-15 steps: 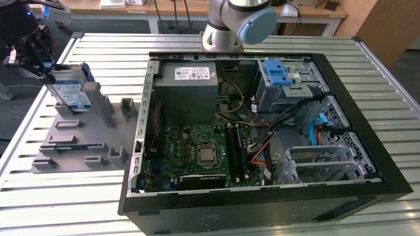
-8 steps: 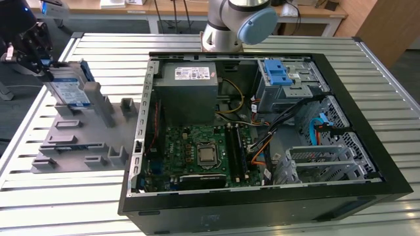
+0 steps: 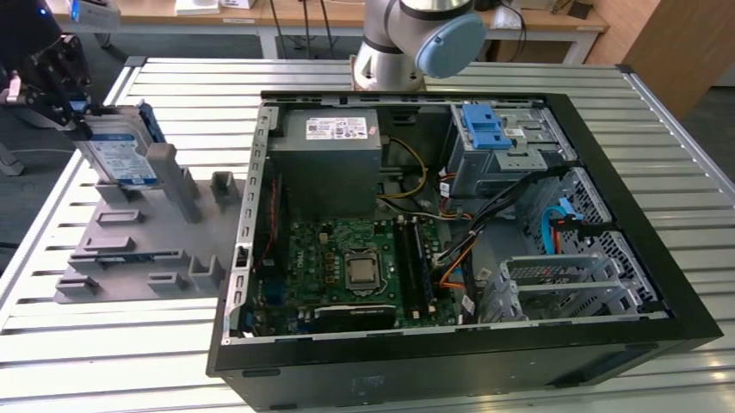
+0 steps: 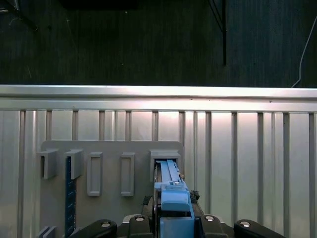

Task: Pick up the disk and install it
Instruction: 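Pick up the disk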

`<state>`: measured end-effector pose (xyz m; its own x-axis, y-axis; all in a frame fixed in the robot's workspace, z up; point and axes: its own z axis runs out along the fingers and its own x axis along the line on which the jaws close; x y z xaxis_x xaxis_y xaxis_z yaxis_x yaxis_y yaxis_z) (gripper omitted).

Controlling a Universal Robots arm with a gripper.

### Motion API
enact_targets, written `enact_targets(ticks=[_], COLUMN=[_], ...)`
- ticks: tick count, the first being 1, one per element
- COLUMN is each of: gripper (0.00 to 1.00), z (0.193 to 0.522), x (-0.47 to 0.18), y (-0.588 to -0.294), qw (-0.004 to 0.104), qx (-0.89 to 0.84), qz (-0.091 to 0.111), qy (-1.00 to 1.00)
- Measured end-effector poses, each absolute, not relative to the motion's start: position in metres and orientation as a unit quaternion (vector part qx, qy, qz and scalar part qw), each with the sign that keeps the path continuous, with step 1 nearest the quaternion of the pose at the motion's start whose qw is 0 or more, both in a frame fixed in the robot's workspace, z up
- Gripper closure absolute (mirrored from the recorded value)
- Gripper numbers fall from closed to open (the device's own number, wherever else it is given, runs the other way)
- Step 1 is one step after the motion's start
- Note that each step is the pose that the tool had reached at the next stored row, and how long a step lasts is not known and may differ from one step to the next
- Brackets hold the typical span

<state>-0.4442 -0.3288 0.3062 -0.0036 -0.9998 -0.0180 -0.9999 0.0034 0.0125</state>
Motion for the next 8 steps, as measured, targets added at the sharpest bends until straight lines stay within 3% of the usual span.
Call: enact_targets(ticks=[8], gripper=[0.64], z=[0.3083], x=[-0.4443], y=[-0.3288], qw=[0.001], qx=[-0.706], qz=[0.011], qy=[0.708])
